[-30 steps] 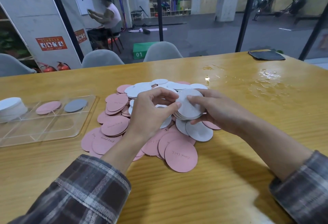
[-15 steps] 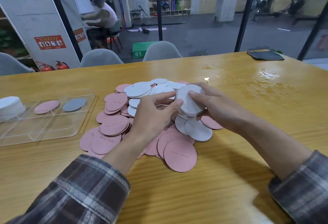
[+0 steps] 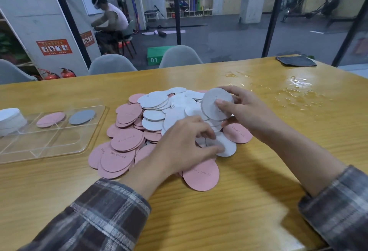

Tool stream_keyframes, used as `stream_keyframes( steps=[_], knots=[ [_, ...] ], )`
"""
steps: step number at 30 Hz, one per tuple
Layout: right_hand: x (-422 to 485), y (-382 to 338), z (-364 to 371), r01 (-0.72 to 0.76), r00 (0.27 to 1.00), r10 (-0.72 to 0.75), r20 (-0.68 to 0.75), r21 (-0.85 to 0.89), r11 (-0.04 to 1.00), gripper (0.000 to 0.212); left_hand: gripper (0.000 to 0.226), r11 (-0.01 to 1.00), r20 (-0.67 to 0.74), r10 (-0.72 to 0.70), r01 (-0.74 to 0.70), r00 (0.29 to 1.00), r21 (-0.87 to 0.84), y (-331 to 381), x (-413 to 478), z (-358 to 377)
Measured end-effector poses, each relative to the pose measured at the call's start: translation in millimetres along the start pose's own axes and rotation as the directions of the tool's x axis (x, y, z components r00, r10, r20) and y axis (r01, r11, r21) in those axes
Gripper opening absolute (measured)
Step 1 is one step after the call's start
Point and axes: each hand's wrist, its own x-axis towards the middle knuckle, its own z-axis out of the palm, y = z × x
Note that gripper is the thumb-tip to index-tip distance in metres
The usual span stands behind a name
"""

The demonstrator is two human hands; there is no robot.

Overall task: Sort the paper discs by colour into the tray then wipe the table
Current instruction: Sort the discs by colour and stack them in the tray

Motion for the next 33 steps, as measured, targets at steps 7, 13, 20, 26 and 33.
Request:
stream_keyframes(
  steps=[7, 13, 20, 26, 33],
  knots=[
    [0.2, 0.1, -0.5, 0.002, 1.0, -0.002, 0.005, 0.014, 1.0, 0.028, 0.044, 0.982, -0.019, -0.087, 0.089, 0.996, 0.169, 10.7, -1.5, -1.6],
    [-2.5, -1.9, 1.4, 0.017, 0.999, -0.017, 0.039, 0.013, 1.0, 0.025, 0.047, 0.964, 0.005, -0.152, 0.147, 0.988, 0.221, 21.0, -3.1, -0.2],
    [-2.1, -0.5, 0.6, 0.017, 0.999, -0.017, 0.044, -0.007, 1.0, 0.024, 0.056, 0.949, 0.033, -0.243, 0.231, 0.969, 0.213, 20.5, -3.3, -11.7],
    [-0.4, 2.2, 2.0, 0.003, 0.999, -0.003, 0.032, -0.017, 1.0, 0.043, 0.052, 0.959, 0.074, -0.26, 0.249, 0.963, 0.138, 15.4, -1.6, -17.4],
    [-0.3, 1.5, 1.7, -0.012, 0.999, 0.012, 0.039, 0.005, 1.0, 0.044, 0.027, 0.952, 0.118, -0.221, 0.241, 0.968, -0.192, 6.9, 2.3, -26.9]
  ],
)
